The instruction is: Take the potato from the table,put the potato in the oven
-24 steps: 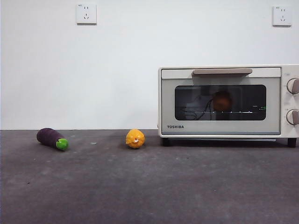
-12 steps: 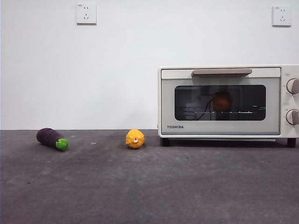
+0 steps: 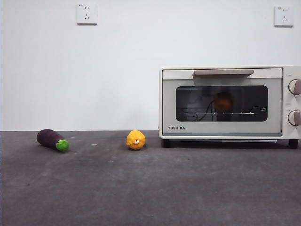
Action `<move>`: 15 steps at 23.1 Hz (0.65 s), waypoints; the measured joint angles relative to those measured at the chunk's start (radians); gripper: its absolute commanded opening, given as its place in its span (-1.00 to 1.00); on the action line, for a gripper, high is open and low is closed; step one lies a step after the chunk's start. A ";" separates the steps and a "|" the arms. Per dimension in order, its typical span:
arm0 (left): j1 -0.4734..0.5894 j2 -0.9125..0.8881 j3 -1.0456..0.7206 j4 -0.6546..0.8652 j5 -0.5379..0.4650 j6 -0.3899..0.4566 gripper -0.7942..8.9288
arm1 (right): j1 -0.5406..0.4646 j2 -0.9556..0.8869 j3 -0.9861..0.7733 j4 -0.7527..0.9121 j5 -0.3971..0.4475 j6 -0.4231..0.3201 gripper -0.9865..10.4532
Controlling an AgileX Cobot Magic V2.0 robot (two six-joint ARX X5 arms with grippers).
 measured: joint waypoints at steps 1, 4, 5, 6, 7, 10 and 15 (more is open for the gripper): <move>0.000 0.007 0.000 0.000 0.000 0.000 -0.84 | 0.000 0.008 0.000 0.000 0.000 0.000 -0.82; 0.005 0.027 0.000 -0.001 -0.013 0.000 -0.85 | 0.000 0.032 0.000 0.000 0.000 0.000 -0.82; 0.011 0.032 0.000 -0.002 -0.031 0.001 -0.84 | 0.000 0.040 0.000 0.000 0.000 0.000 -0.82; 0.017 0.034 0.000 -0.005 -0.047 0.008 -0.84 | 0.000 0.049 0.000 0.000 0.000 0.000 -0.82; 0.025 0.035 0.000 -0.010 -0.061 0.026 -0.85 | 0.000 0.059 0.000 0.000 0.000 0.000 -0.82; 0.043 0.028 0.000 -0.014 -0.150 0.157 -0.84 | 0.000 0.089 0.000 0.000 0.000 0.000 -0.82; 0.049 -0.013 -0.039 0.008 -0.359 0.490 -0.84 | 0.000 0.149 0.000 0.000 0.000 0.000 -0.82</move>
